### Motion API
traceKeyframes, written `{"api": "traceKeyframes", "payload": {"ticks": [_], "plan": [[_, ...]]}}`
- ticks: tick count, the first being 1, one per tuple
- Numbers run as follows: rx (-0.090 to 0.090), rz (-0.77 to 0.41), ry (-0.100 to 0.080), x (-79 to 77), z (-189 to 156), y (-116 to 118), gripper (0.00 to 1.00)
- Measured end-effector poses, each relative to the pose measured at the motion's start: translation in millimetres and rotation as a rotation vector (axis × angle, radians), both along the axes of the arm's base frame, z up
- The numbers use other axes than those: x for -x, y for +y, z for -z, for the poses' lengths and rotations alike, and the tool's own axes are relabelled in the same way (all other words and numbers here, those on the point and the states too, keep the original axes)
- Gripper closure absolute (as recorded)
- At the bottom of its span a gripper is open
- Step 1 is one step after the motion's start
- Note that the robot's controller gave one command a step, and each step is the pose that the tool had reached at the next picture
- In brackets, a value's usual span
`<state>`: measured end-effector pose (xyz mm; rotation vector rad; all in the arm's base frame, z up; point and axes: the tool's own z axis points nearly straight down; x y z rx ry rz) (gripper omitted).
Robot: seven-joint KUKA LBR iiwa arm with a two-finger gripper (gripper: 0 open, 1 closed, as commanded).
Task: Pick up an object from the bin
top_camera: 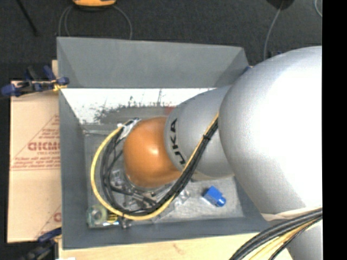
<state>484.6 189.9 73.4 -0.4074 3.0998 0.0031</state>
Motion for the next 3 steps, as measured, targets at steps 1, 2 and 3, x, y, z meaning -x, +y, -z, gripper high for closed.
{"api": "traceKeyframes", "payload": {"ticks": [1,2,3], "plan": [[0.005,-0.341,0.005,-1.1,-6,45,0.00],[-0.003,-0.208,0.001,-41.2,0,-25,0.00],[0.001,-0.148,-0.003,-80.7,-2,-147,0.00]]}}
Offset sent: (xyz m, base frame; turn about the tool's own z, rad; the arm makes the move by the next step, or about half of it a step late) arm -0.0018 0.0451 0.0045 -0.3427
